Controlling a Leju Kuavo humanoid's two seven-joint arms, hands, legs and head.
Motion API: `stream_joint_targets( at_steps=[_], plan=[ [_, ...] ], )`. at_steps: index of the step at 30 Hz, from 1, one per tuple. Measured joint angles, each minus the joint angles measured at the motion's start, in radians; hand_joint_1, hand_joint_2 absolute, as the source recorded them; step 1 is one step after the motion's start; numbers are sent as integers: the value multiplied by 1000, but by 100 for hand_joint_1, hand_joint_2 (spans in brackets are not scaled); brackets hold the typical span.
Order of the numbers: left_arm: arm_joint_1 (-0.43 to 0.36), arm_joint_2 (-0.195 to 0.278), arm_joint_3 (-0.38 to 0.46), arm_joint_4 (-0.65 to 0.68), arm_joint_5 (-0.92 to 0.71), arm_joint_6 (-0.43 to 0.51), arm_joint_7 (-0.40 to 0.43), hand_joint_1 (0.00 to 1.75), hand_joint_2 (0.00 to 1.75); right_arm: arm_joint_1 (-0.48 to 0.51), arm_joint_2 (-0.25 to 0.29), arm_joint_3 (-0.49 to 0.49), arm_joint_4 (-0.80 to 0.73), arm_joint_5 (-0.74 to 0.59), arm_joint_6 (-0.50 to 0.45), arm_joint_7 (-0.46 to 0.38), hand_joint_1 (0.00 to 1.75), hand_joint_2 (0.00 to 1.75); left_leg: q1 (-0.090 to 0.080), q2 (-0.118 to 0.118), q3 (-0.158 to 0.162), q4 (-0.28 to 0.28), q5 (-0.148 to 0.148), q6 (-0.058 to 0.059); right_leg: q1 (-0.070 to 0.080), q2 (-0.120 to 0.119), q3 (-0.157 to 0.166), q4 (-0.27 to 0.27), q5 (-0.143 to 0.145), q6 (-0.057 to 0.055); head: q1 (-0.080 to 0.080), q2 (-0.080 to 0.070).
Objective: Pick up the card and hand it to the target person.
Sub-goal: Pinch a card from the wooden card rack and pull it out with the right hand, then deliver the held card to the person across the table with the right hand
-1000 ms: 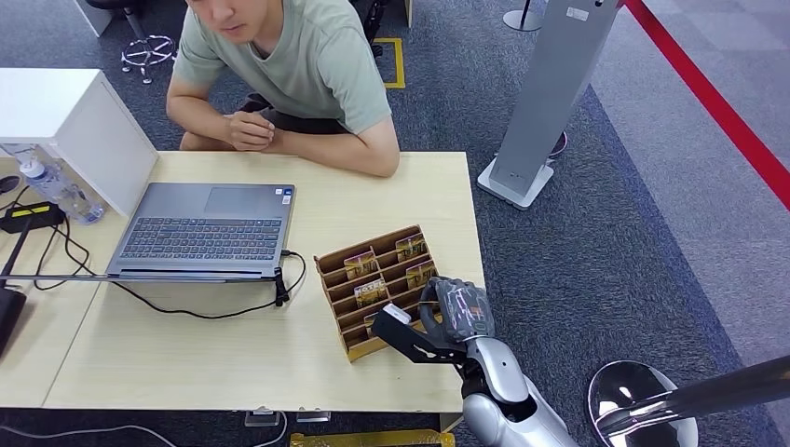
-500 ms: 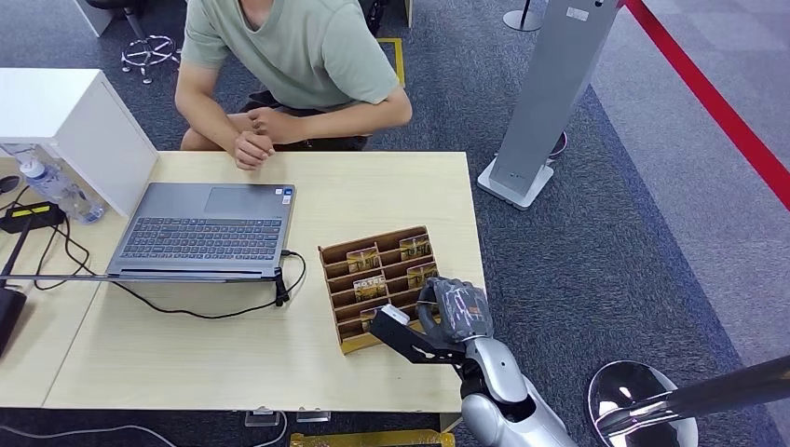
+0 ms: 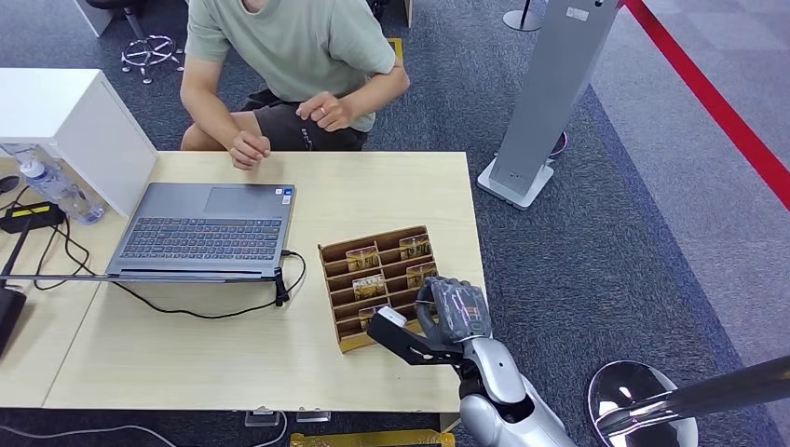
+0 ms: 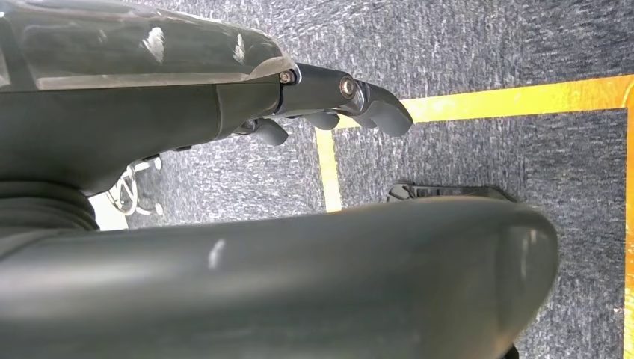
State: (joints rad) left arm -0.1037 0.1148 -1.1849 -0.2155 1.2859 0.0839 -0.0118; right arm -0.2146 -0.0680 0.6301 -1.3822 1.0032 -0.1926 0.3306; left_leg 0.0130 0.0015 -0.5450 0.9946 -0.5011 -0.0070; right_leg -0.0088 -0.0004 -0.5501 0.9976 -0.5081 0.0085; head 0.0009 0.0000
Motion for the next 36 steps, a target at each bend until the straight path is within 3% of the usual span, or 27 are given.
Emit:
stream_joint_targets(
  at_steps=[22, 29, 36],
  plan=[
    [0, 0, 2, 0, 8, 7, -15, 0, 0, -34, -15, 7, -289, 54, -17, -30, 140, 175, 0, 0, 0, 0, 0, 0, 0, 0, 0, 0, 0, 0, 0, 0],
    [0, 0, 2, 0, -1, 7, -17, 0, 0, -59, -16, 26, -282, 29, -15, -58, 140, 175, 0, 0, -1, 0, 0, 0, 0, 0, 0, 0, 0, 0, 0, 0],
    [-3, -2, 1, 0, -20, 6, -24, 0, 0, -182, 18, 65, -161, 14, -56, -117, 140, 175, 0, 0, -1, 0, 1, 0, 0, -1, 0, 1, 0, 0, 0, 0]
  ],
)
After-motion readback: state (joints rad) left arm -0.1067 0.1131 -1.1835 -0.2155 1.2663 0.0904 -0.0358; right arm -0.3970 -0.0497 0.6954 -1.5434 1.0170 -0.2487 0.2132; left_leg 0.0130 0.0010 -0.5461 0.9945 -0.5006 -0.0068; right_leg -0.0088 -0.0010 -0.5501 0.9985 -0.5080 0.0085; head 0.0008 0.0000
